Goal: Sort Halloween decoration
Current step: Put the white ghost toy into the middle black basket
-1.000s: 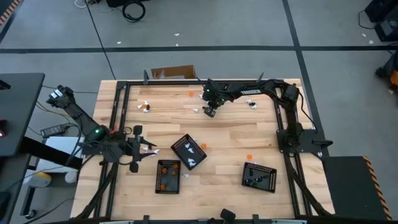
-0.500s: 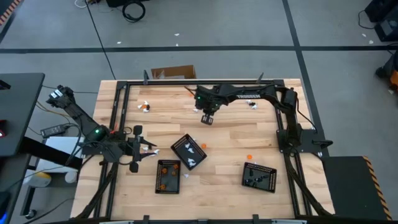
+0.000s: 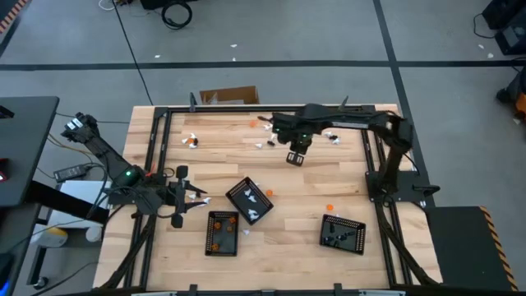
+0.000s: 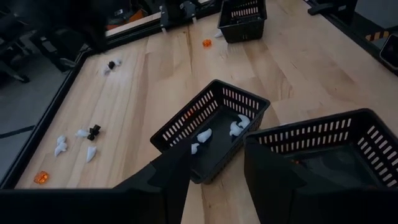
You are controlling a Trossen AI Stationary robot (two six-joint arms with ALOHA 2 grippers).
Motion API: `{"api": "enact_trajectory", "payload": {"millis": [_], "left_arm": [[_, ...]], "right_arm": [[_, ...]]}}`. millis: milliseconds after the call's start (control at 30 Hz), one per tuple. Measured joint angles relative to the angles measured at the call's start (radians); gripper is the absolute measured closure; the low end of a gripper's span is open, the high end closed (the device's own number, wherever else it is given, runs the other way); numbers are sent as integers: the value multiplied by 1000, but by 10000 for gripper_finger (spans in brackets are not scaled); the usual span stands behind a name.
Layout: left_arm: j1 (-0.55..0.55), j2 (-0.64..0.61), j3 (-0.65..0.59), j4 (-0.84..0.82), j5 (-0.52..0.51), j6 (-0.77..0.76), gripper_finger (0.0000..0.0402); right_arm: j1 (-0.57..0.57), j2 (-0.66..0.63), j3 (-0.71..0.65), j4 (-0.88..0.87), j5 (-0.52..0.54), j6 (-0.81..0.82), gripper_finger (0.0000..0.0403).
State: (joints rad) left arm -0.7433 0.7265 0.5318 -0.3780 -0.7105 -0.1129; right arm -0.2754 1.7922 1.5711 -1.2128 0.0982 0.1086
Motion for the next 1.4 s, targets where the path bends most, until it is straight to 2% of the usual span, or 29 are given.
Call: {"api": "enact_trajectory", "payload": {"millis": [200, 300, 367, 467, 633, 767, 867, 1067, 1200, 1400], "left_arm": [[0, 0, 0, 0, 0, 2, 246], [0, 0, 0, 0, 0, 1, 246], [0, 0, 0, 0, 0, 1, 246], [0, 0, 0, -1, 0, 2, 246], [0, 0, 0, -2, 0, 3, 246], [0, 0, 0, -7, 0, 1, 246], [0, 0, 0, -14, 0, -4, 246], [0, 0, 0, -17, 0, -8, 246], [0, 0, 0, -17, 0, -16, 246], [0, 0, 0, -17, 0, -16, 246]], "right_arm": [[63, -166, 1, 362, 62, 64, 337], [80, -203, 3, 572, 67, 58, 338], [85, -196, 33, 622, 66, 41, 342], [88, -126, 150, 591, 66, 16, 352], [103, 76, 425, 468, 58, -47, 368], [105, 213, 643, 398, 58, -100, 370], [95, 292, 745, 368, 50, -130, 367], [41, 405, 763, 336, -66, -152, 367], [-3, 469, 761, 267, -78, -165, 367], [-63, 499, 749, 164, -124, -184, 367]]}}
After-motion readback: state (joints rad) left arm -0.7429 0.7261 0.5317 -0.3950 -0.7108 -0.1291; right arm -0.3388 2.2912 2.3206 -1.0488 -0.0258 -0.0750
